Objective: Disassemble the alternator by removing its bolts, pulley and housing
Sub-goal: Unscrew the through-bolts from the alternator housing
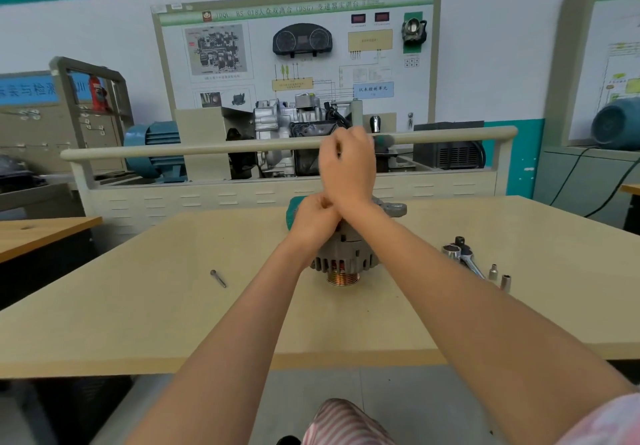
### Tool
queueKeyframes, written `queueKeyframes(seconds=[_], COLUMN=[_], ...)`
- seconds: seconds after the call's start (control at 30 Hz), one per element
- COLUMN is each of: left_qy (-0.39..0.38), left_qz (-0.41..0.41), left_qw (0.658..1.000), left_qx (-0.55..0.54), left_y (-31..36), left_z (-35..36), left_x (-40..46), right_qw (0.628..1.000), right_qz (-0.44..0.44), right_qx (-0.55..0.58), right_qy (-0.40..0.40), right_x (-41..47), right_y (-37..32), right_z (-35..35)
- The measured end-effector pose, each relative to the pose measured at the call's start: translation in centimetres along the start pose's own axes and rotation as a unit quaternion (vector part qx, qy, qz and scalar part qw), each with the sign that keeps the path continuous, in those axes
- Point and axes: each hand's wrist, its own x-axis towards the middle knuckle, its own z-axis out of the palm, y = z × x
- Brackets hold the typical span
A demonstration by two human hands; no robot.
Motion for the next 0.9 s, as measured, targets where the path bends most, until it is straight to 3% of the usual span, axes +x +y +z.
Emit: queueKeyframes(seconds=[0.07,0.13,0.17,0.23,0.27,0.3,0.37,0.4,0.47,0.53,0.63,0.7,0.73,0.8,0.87,0.9], left_qy=[-0.028,-0.042,-0.043,-0.042,-0.039,-0.033,-0.014,-0.001,0.017,0.023,0.014,-0.005,-0.015,-0.031,-0.033,-0.032], left_qz=[0.013,0.023,0.026,0.027,0.024,0.019,0.005,-0.007,-0.028,-0.030,-0.019,-0.009,-0.003,0.006,0.013,0.016], left_qw=[0.999,0.998,0.997,0.998,0.998,0.998,1.000,1.000,0.999,0.999,1.000,1.000,1.000,0.998,0.998,0.998], left_qx=[-0.026,-0.046,-0.050,-0.048,-0.046,-0.043,-0.020,-0.011,-0.006,-0.007,-0.002,-0.008,-0.021,-0.052,-0.060,-0.055], left_y=[-0.1,-0.1,-0.1,-0.1,-0.1,-0.1,0.0,-0.1,-0.2,-0.1,0.0,0.1,0.1,0.0,0.0,0.1], left_z=[-0.1,-0.1,-0.1,-0.1,0.0,0.0,0.0,0.0,0.0,0.1,0.2,0.2,0.2,0.2,0.1,0.1], left_x=[-0.1,-0.2,-0.1,-0.1,-0.2,-0.2,-0.2,0.0,0.2,0.3,0.1,-0.1,-0.2,-0.2,-0.2,-0.2], right_qw=[0.958,0.856,0.808,0.780,0.803,0.850,0.971,0.997,0.967,0.949,0.988,0.994,0.964,0.843,0.764,0.759], right_qz=[0.147,0.276,0.316,0.326,0.308,0.272,0.132,0.041,-0.078,-0.088,-0.036,0.064,0.137,0.268,0.319,0.320], right_qx=[0.247,0.437,0.496,0.533,0.510,0.451,0.196,0.023,-0.234,-0.301,-0.152,0.084,0.227,0.463,0.558,0.565], right_qy=[-0.008,-0.027,-0.039,-0.033,-0.021,-0.011,-0.034,-0.058,-0.058,-0.031,-0.015,-0.033,-0.033,-0.059,-0.056,-0.043], right_x=[1.3,2.7,3.0,3.0,2.7,2.2,0.9,0.2,-0.6,-0.8,0.1,1.0,1.5,2.6,3.0,3.0], right_y=[-0.7,-0.6,-0.5,-0.6,-0.8,-0.9,-0.6,-0.2,0.5,0.6,-0.2,-0.4,-0.5,-0.2,0.2,0.3], right_z=[-0.6,-1.2,-1.4,-1.3,-1.1,-0.9,-0.5,-0.2,0.3,0.7,0.3,-0.3,-0.7,-1.3,-1.9,-1.8])
